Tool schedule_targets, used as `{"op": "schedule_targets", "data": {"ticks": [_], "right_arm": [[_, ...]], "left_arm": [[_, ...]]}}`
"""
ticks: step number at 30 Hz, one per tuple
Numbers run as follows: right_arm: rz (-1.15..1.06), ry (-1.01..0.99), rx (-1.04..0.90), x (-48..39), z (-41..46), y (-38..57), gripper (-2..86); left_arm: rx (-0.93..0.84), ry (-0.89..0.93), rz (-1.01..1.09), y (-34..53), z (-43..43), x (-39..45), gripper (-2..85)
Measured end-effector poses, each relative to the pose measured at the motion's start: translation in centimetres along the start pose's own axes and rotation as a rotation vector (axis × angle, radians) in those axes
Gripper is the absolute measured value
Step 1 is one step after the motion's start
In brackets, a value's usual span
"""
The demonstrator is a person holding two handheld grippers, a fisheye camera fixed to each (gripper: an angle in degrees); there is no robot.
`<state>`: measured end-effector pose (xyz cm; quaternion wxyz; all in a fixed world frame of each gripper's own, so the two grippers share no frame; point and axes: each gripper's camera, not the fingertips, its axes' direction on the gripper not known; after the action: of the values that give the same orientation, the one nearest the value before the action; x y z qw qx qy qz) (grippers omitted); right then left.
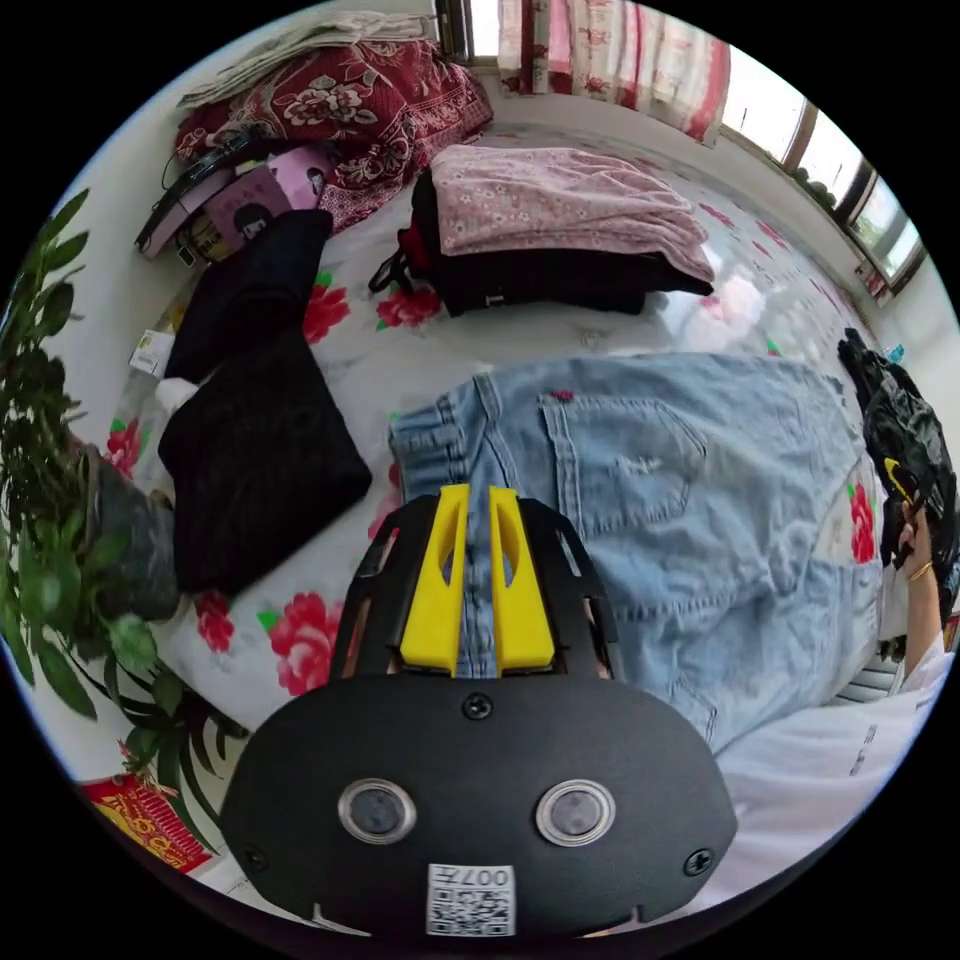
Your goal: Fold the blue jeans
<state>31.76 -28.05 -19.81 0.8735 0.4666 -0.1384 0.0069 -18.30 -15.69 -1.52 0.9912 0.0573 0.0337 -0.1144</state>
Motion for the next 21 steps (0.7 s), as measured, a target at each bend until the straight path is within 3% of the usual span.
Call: {"op": "schedule_targets", "data": {"ticks": [4, 7, 11, 14, 21], "right_arm": [[0.089, 0.059, -0.098, 2.3, -3.6, 11.4, 7.9], [0.368, 0.136, -0.102, 7.3, -8.3, 19.2, 8.9], [0.748, 0.149, -0.032, 14.1, -14.3, 28.2, 10.1], [0.825, 0.087, -0.01, 16.9, -16.0, 30.8, 10.5], [0.771, 0.096, -0.058, 18.6, -18.3, 30.4, 9.6]], "left_arm": [[-0.064, 0.082, -0.061, 8.9, -1.4, -2.2, 4.5], [-0.07, 0.098, -0.209, 15.3, -2.9, -5.0, 4.7], [-0.061, -0.014, -0.481, 23.2, -4.6, -8.0, 4.3], [-0.083, 0.107, -0.568, 27.1, -3.9, -9.4, 6.7], [-0.072, 0.39, -0.725, 30.1, -1.1, -12.9, 8.2]]}}
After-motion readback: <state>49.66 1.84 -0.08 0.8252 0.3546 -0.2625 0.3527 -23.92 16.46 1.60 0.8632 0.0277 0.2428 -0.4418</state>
